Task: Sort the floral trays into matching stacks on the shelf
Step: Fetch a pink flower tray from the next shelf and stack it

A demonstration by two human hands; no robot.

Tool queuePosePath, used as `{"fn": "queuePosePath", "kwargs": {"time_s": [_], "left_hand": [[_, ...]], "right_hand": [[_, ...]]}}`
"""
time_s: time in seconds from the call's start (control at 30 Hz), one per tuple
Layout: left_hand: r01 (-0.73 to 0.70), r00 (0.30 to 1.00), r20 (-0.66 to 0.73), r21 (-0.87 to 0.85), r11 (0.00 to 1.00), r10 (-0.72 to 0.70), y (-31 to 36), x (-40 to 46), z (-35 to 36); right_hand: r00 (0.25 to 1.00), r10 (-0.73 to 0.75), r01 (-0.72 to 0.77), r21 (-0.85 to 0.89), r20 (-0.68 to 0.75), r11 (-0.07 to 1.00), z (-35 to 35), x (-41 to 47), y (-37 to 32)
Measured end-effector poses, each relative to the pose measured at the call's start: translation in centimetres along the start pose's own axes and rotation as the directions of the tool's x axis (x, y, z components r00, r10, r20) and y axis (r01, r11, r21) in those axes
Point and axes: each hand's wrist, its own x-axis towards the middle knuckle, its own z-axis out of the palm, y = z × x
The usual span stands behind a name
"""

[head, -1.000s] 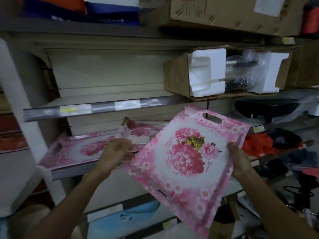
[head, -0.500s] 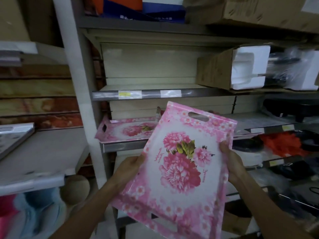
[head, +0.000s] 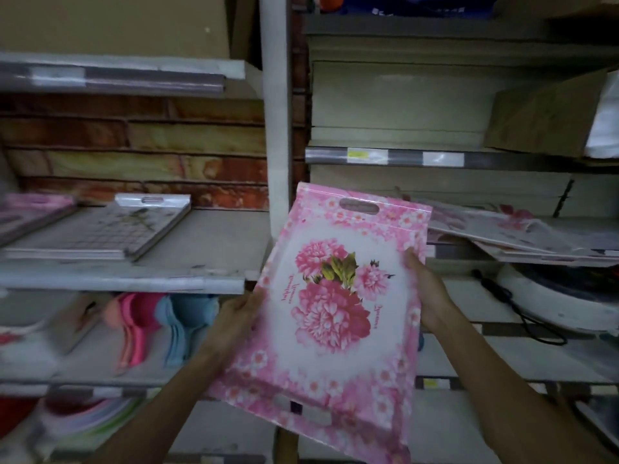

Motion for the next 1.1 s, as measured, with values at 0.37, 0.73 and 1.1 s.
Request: {"fn": "queuePosePath", "kwargs": {"time_s": [0.37,0.73,1.1], "left_hand": [[0.027,0.949,-0.317,0.075,0.997,-0.002,-3.9,-5.1,-14.5],[0.008,0.822,-0.569,-0.019,1.0,-0.017,-4.8,-2.8,-24.7],[0.058,0.691,-0.717,-0.063,0.996,-0.086,-3.6,8.0,-34.9]], "right_hand": [[0.991,0.005,0.019,-0.179,0.133,0.984,18.3,-1.3,4.3],[0.925,-0.101,0.208,-0.266,0.367,0.941,32.2,1.2,8.3],[0.863,-0.166,0.331,-0.287,0.477,0.899,43.2,7.8,9.5]]}}
